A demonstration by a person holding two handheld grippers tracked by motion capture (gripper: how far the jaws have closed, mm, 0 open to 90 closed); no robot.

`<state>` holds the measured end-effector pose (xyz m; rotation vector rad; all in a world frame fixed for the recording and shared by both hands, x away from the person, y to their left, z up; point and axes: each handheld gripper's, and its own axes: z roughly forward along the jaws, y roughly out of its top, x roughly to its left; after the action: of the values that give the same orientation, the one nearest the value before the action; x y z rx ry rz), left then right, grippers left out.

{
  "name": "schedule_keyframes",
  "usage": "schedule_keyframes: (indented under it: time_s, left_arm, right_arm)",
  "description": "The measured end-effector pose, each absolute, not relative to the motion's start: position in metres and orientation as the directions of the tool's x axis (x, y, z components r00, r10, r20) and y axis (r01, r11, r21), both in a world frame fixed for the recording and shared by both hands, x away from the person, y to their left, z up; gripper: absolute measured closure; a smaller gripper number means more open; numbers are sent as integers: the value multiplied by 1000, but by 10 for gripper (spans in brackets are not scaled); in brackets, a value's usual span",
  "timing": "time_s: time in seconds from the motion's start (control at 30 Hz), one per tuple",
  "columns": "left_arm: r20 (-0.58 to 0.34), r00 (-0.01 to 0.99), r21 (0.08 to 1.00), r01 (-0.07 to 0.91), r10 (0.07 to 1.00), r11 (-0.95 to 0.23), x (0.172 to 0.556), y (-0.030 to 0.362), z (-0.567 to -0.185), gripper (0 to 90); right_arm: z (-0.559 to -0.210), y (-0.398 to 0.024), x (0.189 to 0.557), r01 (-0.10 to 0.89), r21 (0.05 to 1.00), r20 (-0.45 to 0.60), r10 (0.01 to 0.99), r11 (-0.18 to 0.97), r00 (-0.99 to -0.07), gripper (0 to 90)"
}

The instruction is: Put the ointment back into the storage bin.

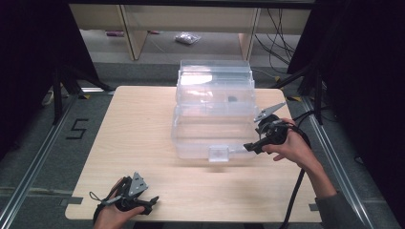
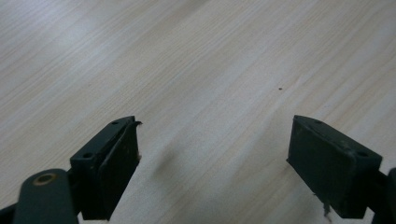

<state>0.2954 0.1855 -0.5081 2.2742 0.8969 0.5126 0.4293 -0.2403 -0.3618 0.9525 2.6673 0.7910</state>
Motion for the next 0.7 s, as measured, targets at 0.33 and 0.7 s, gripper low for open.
schedule_keyframes:
  time_s: [0.33,0.7]
  left_arm:
    - [123,693,669,471,710,-575,295,186,-507,159]
    - [119,691,669,475,713,-572,295,185,-507,159]
  right_arm:
    - [-360,-243,417,528,562,-11,645,636,-765,203]
    - [-361,-247,405,521,581,-10,645,625,-764,196]
